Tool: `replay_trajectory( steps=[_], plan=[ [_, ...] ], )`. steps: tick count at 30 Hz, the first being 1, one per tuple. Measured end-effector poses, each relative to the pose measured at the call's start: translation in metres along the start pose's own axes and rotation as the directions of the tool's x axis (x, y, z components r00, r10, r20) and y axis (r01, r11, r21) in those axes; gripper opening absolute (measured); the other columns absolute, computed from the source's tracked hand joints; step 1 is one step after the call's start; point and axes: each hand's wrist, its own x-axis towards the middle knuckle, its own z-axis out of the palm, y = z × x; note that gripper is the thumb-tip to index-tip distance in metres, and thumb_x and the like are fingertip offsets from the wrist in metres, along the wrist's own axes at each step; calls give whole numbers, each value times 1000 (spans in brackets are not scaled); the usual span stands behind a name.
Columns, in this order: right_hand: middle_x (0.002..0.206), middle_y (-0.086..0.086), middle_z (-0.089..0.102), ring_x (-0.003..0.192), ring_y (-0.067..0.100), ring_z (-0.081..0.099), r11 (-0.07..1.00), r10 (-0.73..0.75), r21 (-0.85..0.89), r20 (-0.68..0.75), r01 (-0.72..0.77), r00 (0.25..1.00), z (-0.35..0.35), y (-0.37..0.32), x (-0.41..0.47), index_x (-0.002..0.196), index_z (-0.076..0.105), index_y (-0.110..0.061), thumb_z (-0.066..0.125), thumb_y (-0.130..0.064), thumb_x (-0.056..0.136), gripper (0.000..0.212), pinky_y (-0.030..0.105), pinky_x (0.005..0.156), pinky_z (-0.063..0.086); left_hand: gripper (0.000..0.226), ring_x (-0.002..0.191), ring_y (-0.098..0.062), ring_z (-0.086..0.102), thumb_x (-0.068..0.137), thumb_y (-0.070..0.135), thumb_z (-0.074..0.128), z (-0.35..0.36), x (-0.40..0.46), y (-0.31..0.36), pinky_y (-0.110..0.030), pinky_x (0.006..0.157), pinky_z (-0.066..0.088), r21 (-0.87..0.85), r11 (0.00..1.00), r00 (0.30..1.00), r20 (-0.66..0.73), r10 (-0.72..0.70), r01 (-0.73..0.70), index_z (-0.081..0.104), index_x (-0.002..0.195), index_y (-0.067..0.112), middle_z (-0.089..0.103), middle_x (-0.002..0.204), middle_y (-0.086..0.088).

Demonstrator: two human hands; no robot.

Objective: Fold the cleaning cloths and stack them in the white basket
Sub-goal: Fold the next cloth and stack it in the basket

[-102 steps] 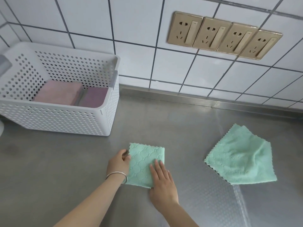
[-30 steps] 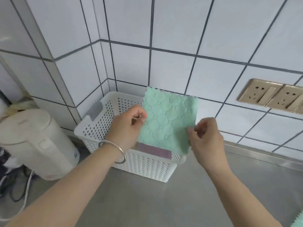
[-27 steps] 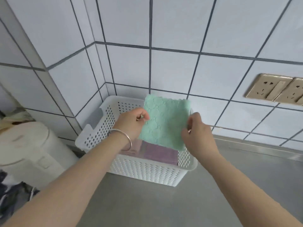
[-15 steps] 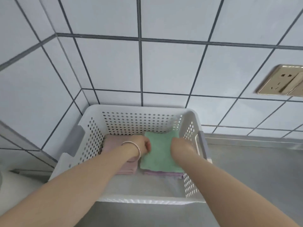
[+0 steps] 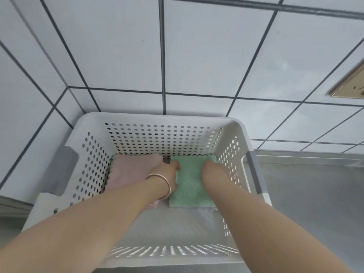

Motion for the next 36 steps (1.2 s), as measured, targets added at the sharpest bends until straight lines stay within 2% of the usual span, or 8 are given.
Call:
replay_trajectory(
  steps=[5, 9, 12, 19, 23, 26, 31, 36],
  plan=[
    [135, 8, 49, 122, 26, 50, 999, -50, -17, 20, 50, 999, -17, -10, -13, 130, 50, -5, 43, -4, 94, 36, 34, 95, 44, 40, 102, -26, 57, 91, 21, 48, -31, -16, 24, -30, 77, 45, 256, 967, 999, 36, 5, -14, 45, 130, 14, 58, 118, -10],
    [132, 10, 52, 118, 28, 53, 983, -134, 97, -217, 158, 967, -54, -6, -59, 124, 55, -5, 44, -4, 92, 34, 34, 83, 46, 28, 72, -22, 51, 89, 9, 39, -74, -51, 63, -28, 65, 41, 275, 961, 994, -97, 53, -25, 64, 102, 11, 58, 78, -3],
    [130, 9, 52, 116, 28, 54, 958, -123, 179, -456, 226, 881, -71, 25, -112, 123, 55, -7, 39, -6, 94, 33, 33, 80, 47, 22, 78, -29, 58, 87, 10, 40, -103, -95, 95, -27, 65, 38, 272, 960, 947, -287, 142, -61, 59, 81, 17, 65, 87, -8],
    [75, 6, 63, 54, 30, 56, 780, 226, 444, -857, 441, 463, 19, 137, -199, 85, 57, -9, 35, -16, 79, 24, 23, 45, 30, 15, 62, -32, 62, 73, 17, 50, -60, -164, 191, -33, 52, 46, 163, 793, 529, -664, 528, -587, 64, 78, 21, 63, 71, -1],
    [92, 8, 66, 78, 34, 61, 712, 348, 658, -634, 244, 691, 118, 195, -204, 97, 58, -14, 9, -37, 71, 60, 28, 58, 30, 20, 77, -29, 66, 81, 26, 51, 31, -154, 257, -33, 61, 47, -13, 802, 710, -473, 521, -597, 67, 93, 28, 68, 84, 2],
    [108, -1, 65, 97, 27, 60, 696, 412, 715, -468, 61, 782, 190, 245, -203, 109, 59, -23, 25, -33, 84, 43, 28, 67, 30, 30, 92, -21, 64, 83, 39, 42, 104, -137, 299, -33, 77, 49, -71, 821, 804, -263, 533, -567, 64, 99, 27, 67, 100, 5],
    [106, -5, 62, 100, 19, 60, 665, 556, 736, -372, -129, 743, 275, 348, -190, 104, 66, -22, 53, -18, 87, 22, 24, 69, 40, 21, 102, -15, 60, 90, 33, 45, 164, -119, 380, -25, 70, 36, 87, 780, 776, -83, 625, -619, 60, 104, 28, 62, 107, 7],
    [69, -8, 60, 61, 15, 60, 827, 432, 556, -541, -79, 722, 319, 422, -148, 69, 67, -21, 77, -17, 46, 25, 20, 46, 45, 20, 106, -16, 54, 91, 30, 44, 208, -94, 451, -27, 75, 40, 79, 858, 843, -159, 514, -508, 58, 106, 27, 54, 112, 7]
  ],
)
